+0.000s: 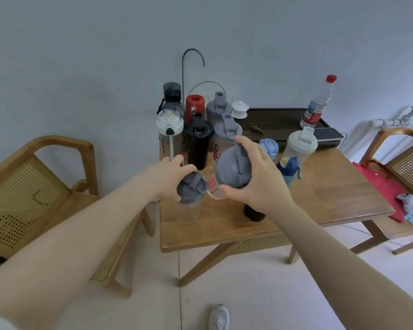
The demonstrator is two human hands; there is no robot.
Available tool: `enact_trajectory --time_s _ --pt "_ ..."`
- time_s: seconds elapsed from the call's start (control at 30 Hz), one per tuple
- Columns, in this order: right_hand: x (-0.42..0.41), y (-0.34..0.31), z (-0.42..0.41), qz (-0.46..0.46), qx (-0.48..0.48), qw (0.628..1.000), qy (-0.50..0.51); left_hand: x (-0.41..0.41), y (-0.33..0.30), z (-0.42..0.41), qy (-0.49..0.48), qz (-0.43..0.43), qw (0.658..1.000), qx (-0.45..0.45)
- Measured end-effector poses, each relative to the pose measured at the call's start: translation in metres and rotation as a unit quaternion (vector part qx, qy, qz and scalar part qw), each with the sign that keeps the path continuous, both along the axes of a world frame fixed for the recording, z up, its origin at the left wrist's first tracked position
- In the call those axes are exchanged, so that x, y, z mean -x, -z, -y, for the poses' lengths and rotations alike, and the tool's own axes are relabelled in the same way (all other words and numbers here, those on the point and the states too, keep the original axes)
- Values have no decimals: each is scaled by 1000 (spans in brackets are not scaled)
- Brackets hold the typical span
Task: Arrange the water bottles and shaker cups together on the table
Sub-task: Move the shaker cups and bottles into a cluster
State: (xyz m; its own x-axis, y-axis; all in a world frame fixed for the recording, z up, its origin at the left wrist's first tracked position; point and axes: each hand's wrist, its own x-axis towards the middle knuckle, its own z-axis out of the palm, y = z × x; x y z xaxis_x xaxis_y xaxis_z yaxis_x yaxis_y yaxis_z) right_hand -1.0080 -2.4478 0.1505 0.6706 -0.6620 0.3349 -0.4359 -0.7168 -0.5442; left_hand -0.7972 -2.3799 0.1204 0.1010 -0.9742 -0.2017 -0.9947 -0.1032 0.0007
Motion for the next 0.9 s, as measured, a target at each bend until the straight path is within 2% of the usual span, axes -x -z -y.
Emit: enact_trajectory --time_s 0.13,0.33,0.4,0.47,0.53,0.57,0.67,0.77,0.9 --pt "-24 23 19 -54 -16 998 -19 -8 3 2 -11 -16 1000 8" --pt "-47 59 46 -100 -61 993 -27 6 21 -7 -125 -197 972 23" --pt "-52 68 50 -105 -78 991 -20 12 30 -7 -189 -247 945 101" --pt "-55 76 50 -107 -76 991 -8 14 39 -3 -261 -308 897 179" --pt "-58 79 50 -99 -66 993 -6 13 43 3 -307 -368 855 200" --pt "-60 78 51 -97 -58 994 -11 11 43 5 -314 -373 852 191" --pt "-63 71 63 -162 31 984 -61 2 37 9 -285 -332 887 144" --pt "-61 70 73 -246 134 949 -146 -7 32 9 -246 -289 919 103" --pt "-59 85 81 -189 244 944 -119 -15 34 11 -192 -133 968 94"
